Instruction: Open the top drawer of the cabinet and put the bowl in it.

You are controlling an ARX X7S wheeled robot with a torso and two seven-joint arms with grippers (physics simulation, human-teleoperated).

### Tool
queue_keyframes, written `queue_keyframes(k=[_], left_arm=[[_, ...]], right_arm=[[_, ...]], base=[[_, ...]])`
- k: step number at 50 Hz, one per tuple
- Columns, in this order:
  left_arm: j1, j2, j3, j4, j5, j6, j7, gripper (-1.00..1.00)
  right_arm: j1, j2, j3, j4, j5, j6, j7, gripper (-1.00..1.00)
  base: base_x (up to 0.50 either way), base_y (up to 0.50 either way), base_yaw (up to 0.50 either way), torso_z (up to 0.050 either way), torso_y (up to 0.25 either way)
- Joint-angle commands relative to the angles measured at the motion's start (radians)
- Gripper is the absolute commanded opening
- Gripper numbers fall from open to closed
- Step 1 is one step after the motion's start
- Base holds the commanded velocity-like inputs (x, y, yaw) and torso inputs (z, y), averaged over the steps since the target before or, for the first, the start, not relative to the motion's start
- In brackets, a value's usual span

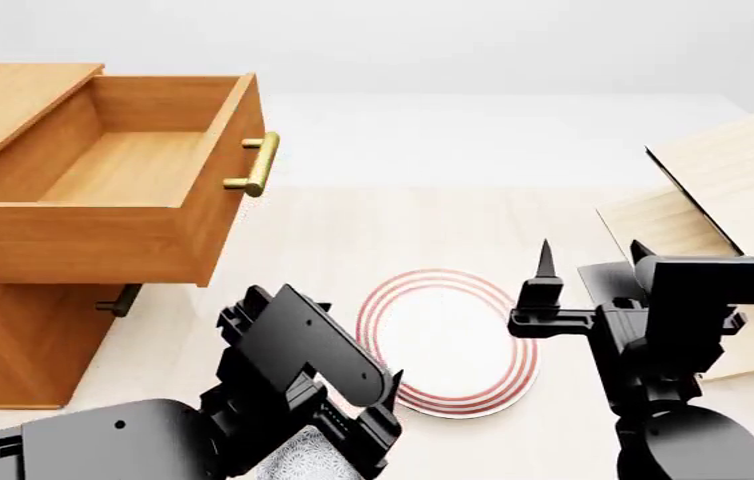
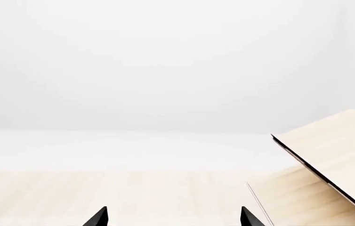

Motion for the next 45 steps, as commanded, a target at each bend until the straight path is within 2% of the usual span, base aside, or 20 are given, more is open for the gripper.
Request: queue_keyframes(k=[1,24,45], left_arm=[[0.065,-0.058,0.016,-0.010,0.029,0.051,0.020,1.00],[0.124,-0.141,0.022,-0.073,0.091,0.111,0.031,1.00],[0.192,-0.183,-0.015,-0.082,0.039,0.071,-0.016,1.00]], right_arm=[[-0.001,0.000,-0.014,0.008,-0.004,-0.007,0.001,1.00],[0.006,0.000,-0.032,0.042,-0.013,-0.028,0.000,1.00],[-0.003,0.002,-0.029,0.048,-0.003,-0.045,-0.003,1.00]], base=[[0.00,0.00,0.00,0.000,0.000],[0.00,0.00,0.00,0.000,0.000],[0.00,0.00,0.00,0.000,0.000]])
